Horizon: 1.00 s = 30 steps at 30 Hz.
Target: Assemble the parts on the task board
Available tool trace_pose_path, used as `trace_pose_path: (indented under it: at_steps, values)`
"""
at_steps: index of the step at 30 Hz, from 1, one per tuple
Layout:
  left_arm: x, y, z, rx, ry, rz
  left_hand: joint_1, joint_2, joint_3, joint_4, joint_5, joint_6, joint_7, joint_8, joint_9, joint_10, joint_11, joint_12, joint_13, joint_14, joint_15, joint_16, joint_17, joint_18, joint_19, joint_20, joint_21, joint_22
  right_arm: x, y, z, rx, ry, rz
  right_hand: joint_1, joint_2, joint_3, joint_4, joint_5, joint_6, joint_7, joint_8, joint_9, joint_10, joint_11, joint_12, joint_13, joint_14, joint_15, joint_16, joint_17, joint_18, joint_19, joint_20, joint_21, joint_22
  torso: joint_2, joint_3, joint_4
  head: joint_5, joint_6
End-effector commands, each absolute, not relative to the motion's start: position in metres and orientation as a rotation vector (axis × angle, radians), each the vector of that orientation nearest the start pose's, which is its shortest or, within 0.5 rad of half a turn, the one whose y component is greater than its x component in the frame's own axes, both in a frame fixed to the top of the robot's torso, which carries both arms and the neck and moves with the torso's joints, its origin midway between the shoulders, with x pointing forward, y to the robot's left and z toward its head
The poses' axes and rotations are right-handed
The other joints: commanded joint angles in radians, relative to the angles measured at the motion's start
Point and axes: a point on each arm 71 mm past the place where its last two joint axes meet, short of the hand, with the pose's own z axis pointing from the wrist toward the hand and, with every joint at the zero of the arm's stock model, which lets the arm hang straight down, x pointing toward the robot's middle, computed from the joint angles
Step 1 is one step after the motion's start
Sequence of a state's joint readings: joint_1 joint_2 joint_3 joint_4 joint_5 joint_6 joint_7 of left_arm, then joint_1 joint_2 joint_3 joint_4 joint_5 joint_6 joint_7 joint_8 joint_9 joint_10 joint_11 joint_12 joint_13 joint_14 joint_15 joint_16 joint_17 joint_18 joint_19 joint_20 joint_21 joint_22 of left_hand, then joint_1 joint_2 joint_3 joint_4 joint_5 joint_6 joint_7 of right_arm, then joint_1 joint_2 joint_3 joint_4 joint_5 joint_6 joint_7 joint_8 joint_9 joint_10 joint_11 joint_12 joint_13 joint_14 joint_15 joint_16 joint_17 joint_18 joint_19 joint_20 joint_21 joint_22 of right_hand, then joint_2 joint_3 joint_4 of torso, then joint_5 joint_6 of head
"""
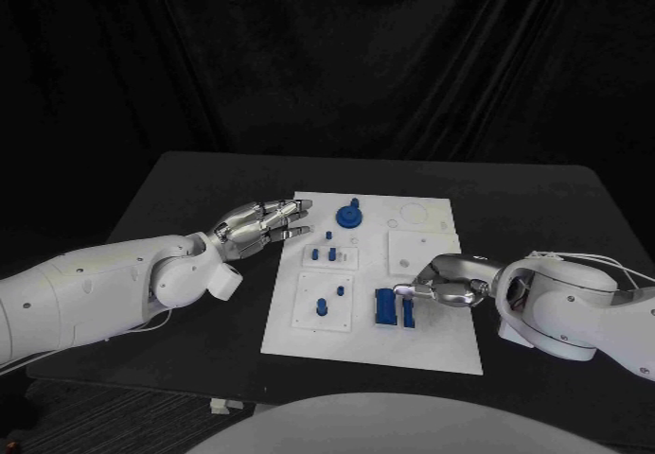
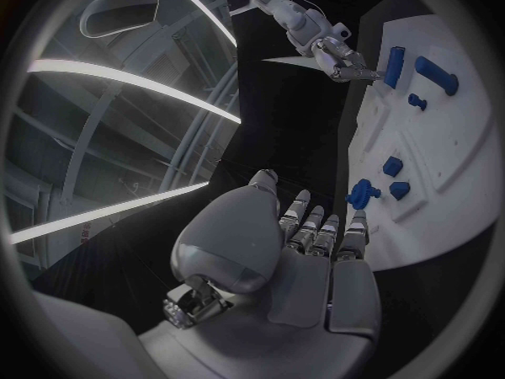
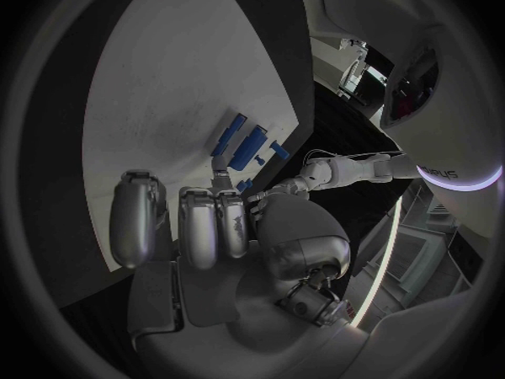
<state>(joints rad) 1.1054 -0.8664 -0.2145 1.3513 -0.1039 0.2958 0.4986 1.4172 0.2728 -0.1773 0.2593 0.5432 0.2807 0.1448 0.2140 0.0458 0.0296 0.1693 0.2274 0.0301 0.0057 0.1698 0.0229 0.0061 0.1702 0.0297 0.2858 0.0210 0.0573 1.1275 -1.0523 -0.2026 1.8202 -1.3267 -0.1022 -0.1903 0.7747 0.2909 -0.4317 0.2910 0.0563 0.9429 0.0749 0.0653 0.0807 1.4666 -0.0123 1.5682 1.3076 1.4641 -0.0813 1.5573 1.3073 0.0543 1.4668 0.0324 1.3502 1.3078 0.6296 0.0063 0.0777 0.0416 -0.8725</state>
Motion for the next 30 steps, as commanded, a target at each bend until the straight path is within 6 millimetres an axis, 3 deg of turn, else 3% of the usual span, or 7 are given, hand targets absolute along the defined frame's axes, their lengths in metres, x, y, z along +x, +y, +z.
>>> trace_pose_path:
  at_steps: [1, 13, 24, 27, 28, 29, 30]
  values:
    - [0.447, 0.245, -0.281, -1.016, 1.796, -1.888, 0.008, -0.001, 0.004, -0.001, 0.005, 0.008, 0.032, 0.0, 0.001, 0.0, 0.006, 0.005, 0.001, 0.0, 0.005, 0.004, 0.001, 0.007, 0.003, 0.004, 0.006, 0.001, 0.371, -0.22, -0.269, -0.116, 2.193, 0.665, 0.009, 0.002, -0.009, -0.002, -0.002, 0.003, 0.006, 0.004, -0.001, 0.104, 0.002, 0.003, 0.263, 0.092, 0.003, -0.007, 0.183, -0.003, 0.024, 0.001, -0.003, 0.195, 0.0, 0.0001, 0.0, 0.002, 0.0]
    - [0.447, 0.247, -0.279, -1.01, 1.761, -1.9, 0.007, 0.0, 0.008, -0.002, 0.005, 0.015, 0.027, 0.003, 0.002, 0.008, 0.016, 0.021, 0.004, 0.002, 0.013, 0.01, 0.003, 0.006, 0.007, 0.005, 0.009, 0.004, 0.37, -0.222, -0.248, -0.087, 1.972, 0.809, 0.025, 0.0, 0.003, -0.002, 0.0, 0.011, 0.003, 0.008, -0.003, 0.104, 0.001, 0.003, 0.263, 0.095, 0.001, -0.003, 0.199, -0.008, 0.031, 0.0, 0.018, 0.201, 0.0, 0.0003, 0.0001, 0.004, 0.0]
    - [0.442, 0.257, -0.265, -0.963, 1.554, -1.913, -0.012, -0.039, -0.027, 0.033, -0.049, 0.052, -0.015, 0.021, 0.004, 0.042, 0.014, 0.069, 0.008, 0.018, 0.005, 0.037, 0.009, 0.006, 0.018, -0.007, 0.019, 0.015, 0.406, -0.238, -0.176, 0.224, 1.546, 1.058, 0.076, -0.003, 0.019, 0.0, 0.062, 0.12, 0.018, 0.049, 0.017, 0.104, 0.027, 0.003, 0.263, 0.059, 0.03, -0.056, 0.044, 0.021, -0.029, 0.024, -0.131, 0.156, -0.001, 0.0003, 0.0009, -0.01, 0.0]
    - [0.441, 0.257, -0.261, -0.917, 1.509, -1.902, -0.045, -0.048, -0.057, 0.035, -0.099, 0.066, -0.024, 0.025, 0.005, 0.05, -0.003, 0.078, 0.009, 0.016, -0.016, 0.033, 0.008, 0.004, 0.009, -0.03, 0.014, 0.006, 0.417, -0.246, -0.164, 0.328, 1.425, 1.111, 0.088, -0.011, 0.007, 0.001, 0.127, 0.141, 0.019, 0.059, 0.024, 0.048, 0.025, -0.063, 0.206, -0.006, 0.029, -0.158, -0.137, 0.074, -0.172, 0.031, -0.433, 0.054, -0.002, 0.0008, -0.0001, -0.013, 0.0]
    - [0.44, 0.256, -0.259, -0.885, 1.494, -1.895, -0.047, -0.048, -0.059, 0.035, -0.103, 0.066, -0.026, 0.024, 0.004, 0.05, -0.003, 0.077, 0.009, 0.016, -0.017, 0.033, 0.008, 0.004, 0.009, -0.032, 0.013, 0.005, 0.421, -0.248, -0.161, 0.364, 1.39, 1.133, 0.108, -0.013, 0.001, -0.012, 0.169, 0.134, 0.022, 0.054, 0.022, -0.182, 0.033, -0.341, -0.016, -0.196, 0.047, -0.452, -0.587, 0.124, -0.35, 0.037, -0.796, -0.087, -0.002, 0.0011, -0.0013, -0.013, 0.0]
    - [0.44, 0.255, -0.258, -0.849, 1.479, -1.887, -0.065, -0.053, -0.074, 0.034, -0.137, 0.071, -0.032, 0.025, 0.005, 0.052, -0.011, 0.079, 0.009, 0.013, -0.026, 0.026, 0.006, 0.001, 0.001, -0.044, 0.008, -0.004, 0.425, -0.25, -0.16, 0.397, 1.369, 1.162, 0.115, -0.014, -0.006, -0.002, 0.174, 0.128, 0.04, 0.05, 0.02, -0.37, 0.034, -0.579, -0.192, -0.298, 0.058, -0.646, -0.787, 0.121, -0.403, 0.053, -0.874, -0.14, -0.002, 0.0011, -0.002, -0.014, 0.0]
    - [0.44, 0.255, -0.256, -0.819, 1.464, -1.877, -0.066, -0.053, -0.074, 0.034, -0.138, 0.071, -0.032, 0.025, 0.005, 0.052, -0.011, 0.079, 0.009, 0.013, -0.026, 0.026, 0.006, 0.0, 0.001, -0.044, 0.008, -0.004, 0.427, -0.251, -0.161, 0.422, 1.362, 1.193, 0.12, -0.014, -0.011, -0.001, 0.176, 0.1, 0.045, 0.035, 0.012, -0.529, 0.068, -0.778, -0.327, -0.386, 0.086, -0.781, -0.845, 0.106, -0.475, 0.084, -0.961, -0.199, -0.003, 0.0011, -0.0011, -0.015, 0.0]
